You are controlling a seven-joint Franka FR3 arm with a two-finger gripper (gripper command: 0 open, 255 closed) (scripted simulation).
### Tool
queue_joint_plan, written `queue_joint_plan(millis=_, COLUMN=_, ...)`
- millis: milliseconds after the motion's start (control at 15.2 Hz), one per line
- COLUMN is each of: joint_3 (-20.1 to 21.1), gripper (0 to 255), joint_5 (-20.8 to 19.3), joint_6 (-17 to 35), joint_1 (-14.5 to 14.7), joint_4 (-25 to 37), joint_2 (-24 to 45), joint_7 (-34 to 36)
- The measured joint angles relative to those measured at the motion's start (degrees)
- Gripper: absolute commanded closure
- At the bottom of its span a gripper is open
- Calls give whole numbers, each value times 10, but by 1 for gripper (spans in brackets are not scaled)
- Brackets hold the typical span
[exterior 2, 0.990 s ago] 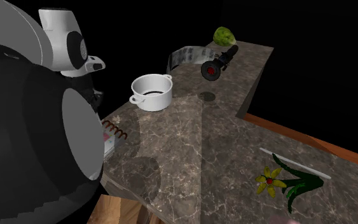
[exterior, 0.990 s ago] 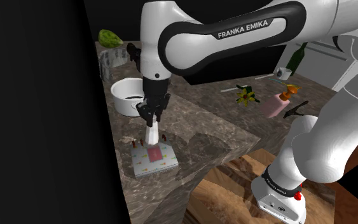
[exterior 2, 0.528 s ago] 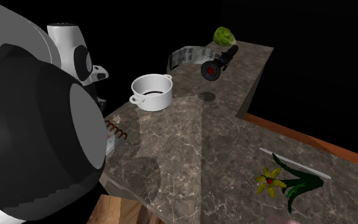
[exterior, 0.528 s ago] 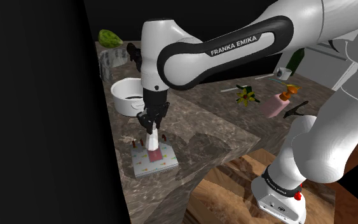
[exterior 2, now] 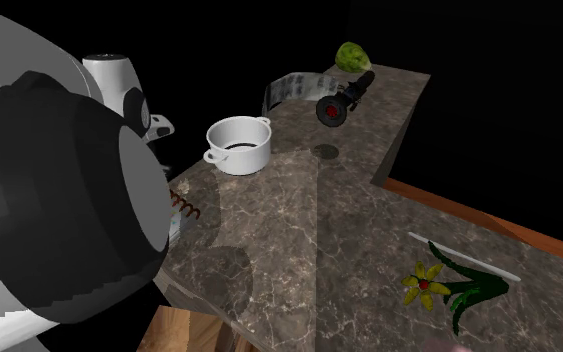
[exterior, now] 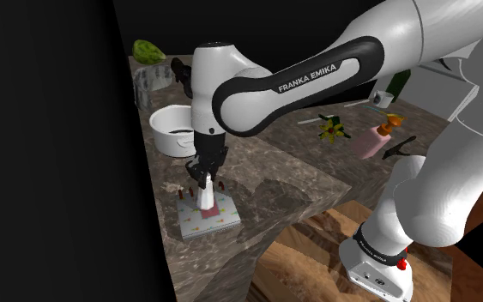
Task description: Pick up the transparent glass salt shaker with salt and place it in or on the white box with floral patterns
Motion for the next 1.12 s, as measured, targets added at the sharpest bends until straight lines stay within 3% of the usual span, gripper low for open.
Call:
queue_joint_plan(millis=198, joint_3=0, gripper=255, joint_5=0, joint_6=1, joint_1=0, joint_4=0, joint_2=0, joint_7=0)
queue_joint_plan(millis=264, joint_3=0, gripper=0, joint_5=0, joint_6=1, joint_1=0, joint_4=0, joint_2=0, joint_7=0)
queue_joint_plan(millis=660, joint_3=0, gripper=0, joint_5=0, joint_6=1, joint_1=0, joint_4=0, joint_2=0, joint_7=0)
queue_joint_plan(millis=924, joint_3=-4, gripper=0, joint_5=1, joint_6=-57, joint_1=-3, joint_4=39, joint_2=-20, joint_7=-1)
queue_joint_plan(millis=1122, joint_3=-5, gripper=0, joint_5=2, joint_6=-69, joint_1=-4, joint_4=44, joint_2=-26, joint_7=-3)
